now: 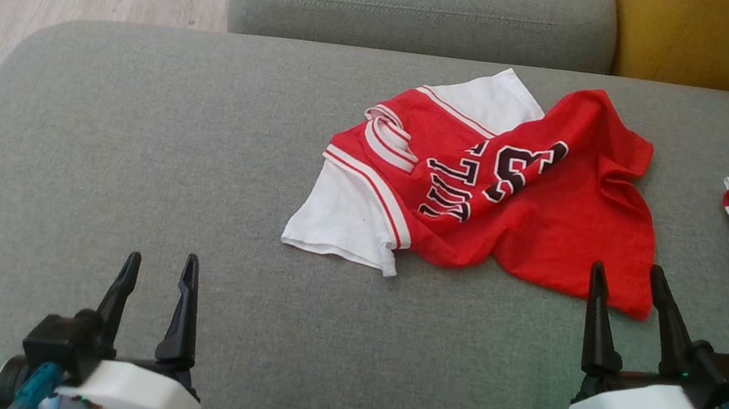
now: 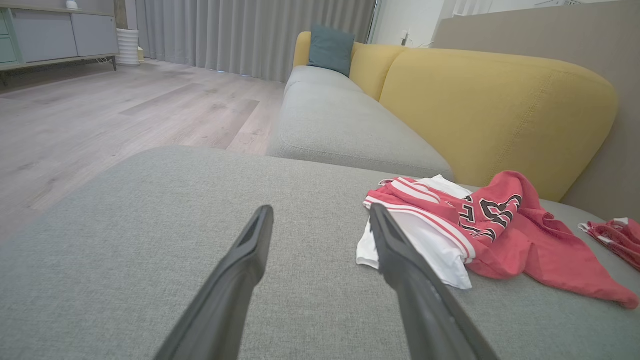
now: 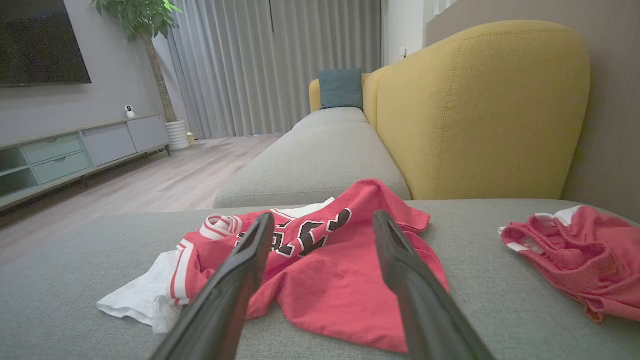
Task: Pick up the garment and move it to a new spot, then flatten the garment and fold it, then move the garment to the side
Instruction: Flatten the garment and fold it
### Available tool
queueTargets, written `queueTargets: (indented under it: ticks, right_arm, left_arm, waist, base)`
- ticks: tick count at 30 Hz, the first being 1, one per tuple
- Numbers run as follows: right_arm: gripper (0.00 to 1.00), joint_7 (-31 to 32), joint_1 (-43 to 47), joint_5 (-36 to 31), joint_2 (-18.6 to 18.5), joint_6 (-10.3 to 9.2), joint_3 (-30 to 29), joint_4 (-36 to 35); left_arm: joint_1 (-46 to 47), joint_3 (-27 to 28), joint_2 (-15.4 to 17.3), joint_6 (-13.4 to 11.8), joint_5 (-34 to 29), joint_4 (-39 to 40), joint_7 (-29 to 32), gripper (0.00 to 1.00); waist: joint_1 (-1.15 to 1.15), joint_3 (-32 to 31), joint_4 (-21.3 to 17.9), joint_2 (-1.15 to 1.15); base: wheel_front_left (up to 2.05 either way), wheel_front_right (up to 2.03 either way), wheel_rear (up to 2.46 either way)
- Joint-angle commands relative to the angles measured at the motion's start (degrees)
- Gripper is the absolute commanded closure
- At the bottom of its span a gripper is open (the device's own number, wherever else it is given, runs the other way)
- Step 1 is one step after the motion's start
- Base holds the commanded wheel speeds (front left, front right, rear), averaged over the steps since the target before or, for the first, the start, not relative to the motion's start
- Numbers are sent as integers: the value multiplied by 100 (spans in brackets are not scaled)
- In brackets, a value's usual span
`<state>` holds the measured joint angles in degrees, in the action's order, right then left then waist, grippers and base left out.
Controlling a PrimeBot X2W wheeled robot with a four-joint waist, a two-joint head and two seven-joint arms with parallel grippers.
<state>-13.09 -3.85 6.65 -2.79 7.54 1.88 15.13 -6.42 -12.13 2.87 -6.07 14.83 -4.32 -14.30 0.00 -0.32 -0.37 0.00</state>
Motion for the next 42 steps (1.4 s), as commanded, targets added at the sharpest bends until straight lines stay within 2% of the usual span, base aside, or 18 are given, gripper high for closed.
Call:
queueTargets:
  ticks: [1,8,13,16,24,30,42]
  right_arm:
    - [0,1,-58,51,-10,-5,158,-217]
    - [0,34,-75,53,-10,-5,154,-237]
    - [0,59,-143,43,-10,-5,134,-247]
    - [0,48,-200,43,-10,-5,113,-256]
    - [0,5,-354,112,-9,-5,154,-252]
    - [0,-61,-463,149,-9,-5,207,-226]
    - [0,-152,-547,205,-9,-5,272,-90]
  left_arm:
    - [220,203,0,-8,-37,176,-70,0]
    - [254,218,0,19,-50,153,-70,0]
    - [595,43,0,253,-118,-265,-63,0]
    - [968,-121,0,419,-22,-673,151,0]
    - [1892,-277,2,597,304,-1591,870,0]
    - [2496,-205,2,472,558,-2211,1302,0]
    - [2980,-174,21,102,638,-2954,1638,0]
  waist:
    - [0,8,7,0]
    - [0,111,-15,0]
    - [0,323,-84,0]
    - [0,487,-161,0]
    - [0,930,-462,0]
    - [0,1209,-737,0]
    - [0,1277,-1031,0]
  base:
    - [0,0,0]
    - [0,0,0]
    - [0,0,0]
    - [0,0,0]
    - [0,0,0]
    - [0,0,0]
    - [0,0,0]
